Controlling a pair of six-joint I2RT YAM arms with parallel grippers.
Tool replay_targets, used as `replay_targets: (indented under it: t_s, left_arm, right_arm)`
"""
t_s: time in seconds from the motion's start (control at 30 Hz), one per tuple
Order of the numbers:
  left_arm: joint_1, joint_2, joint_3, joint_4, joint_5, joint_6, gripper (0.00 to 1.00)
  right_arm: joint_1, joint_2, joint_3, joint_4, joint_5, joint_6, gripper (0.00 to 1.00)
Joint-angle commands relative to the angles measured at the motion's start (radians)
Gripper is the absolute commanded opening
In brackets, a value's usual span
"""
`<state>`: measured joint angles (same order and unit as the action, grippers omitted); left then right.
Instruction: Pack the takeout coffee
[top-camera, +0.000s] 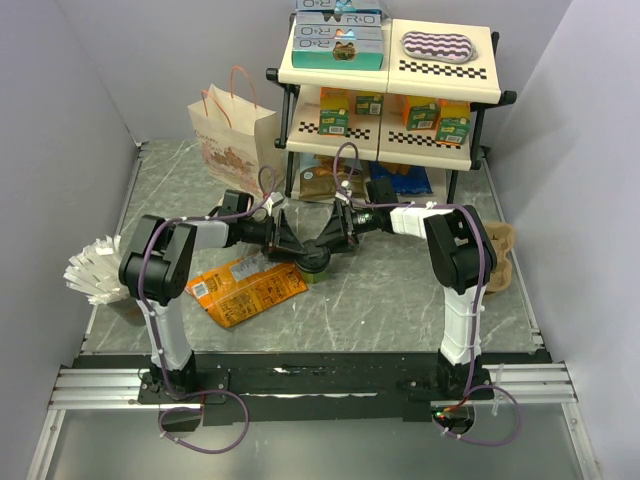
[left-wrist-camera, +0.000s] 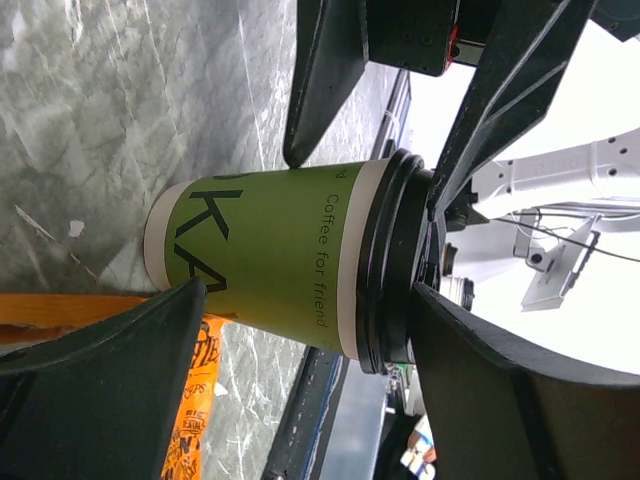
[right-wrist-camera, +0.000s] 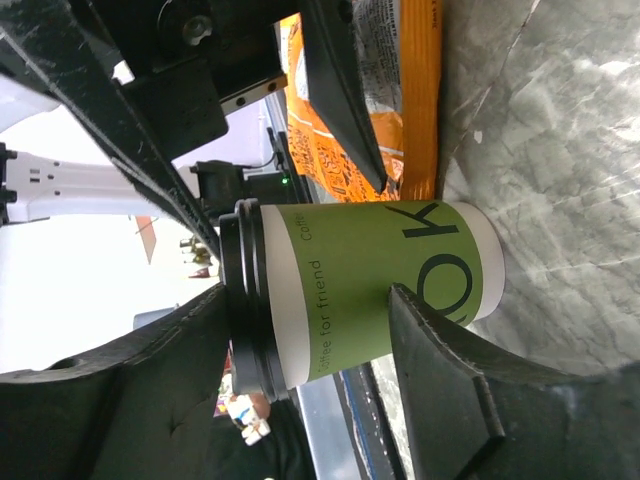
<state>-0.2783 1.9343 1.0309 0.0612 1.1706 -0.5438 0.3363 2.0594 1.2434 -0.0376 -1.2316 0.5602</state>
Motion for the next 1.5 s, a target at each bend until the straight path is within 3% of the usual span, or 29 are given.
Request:
replay_targets:
  t_s: [0.0,0.27,0.43,0.73,0.87,1.07,1.1,1.27,1.47]
  left_arm:
    - [0.001,0.046,-0.034,0.063,-0.019,0.007,0.86]
    - [0.004,0.103,-0.089,0.135,-0.077,-0.004,0.83]
    - [0.001,0.161,-0.055,0.08,-0.13,0.031,0.82]
    - [-0.001,0.155,-0.022,0.069,-0.085,0.038,0.83]
    - [0.001,0.072,-0.031,0.103,-0.052,0.034,0.86]
    - [0.001,0.0,0.035,0.008,-0.032,0.099,0.9]
    - [0.001,-0.006,0.049,-0.016,-0.034,0.114,0.9]
    - [0.004,-0.06,0.087,-0.122,-0.037,0.178,0.93]
    - [0.005,-0.12,0.018,-0.127,-0.002,0.189,0.95]
  right_arm:
    - [0.0,0.036,-0.018,-0.062,0.072,0.026,0.63]
    - [-0.014,0.057,-0.042,-0.125,0.136,0.0,0.56]
    - [-0.016,0.08,-0.045,-0.13,0.155,0.018,0.55]
    - [-0.014,0.065,-0.053,-0.111,0.147,0.03,0.55]
    - [-0.014,-0.008,-0.039,-0.073,0.113,-0.025,0.61]
    - [-0.02,-0.14,-0.111,0.067,0.052,0.0,0.82]
    - [-0.019,-0.145,-0.111,0.061,0.041,0.0,1.0]
    - [-0.019,-0.196,-0.13,0.042,0.026,-0.035,1.0]
    - [-0.019,-0.22,-0.134,-0.008,0.023,-0.078,1.0]
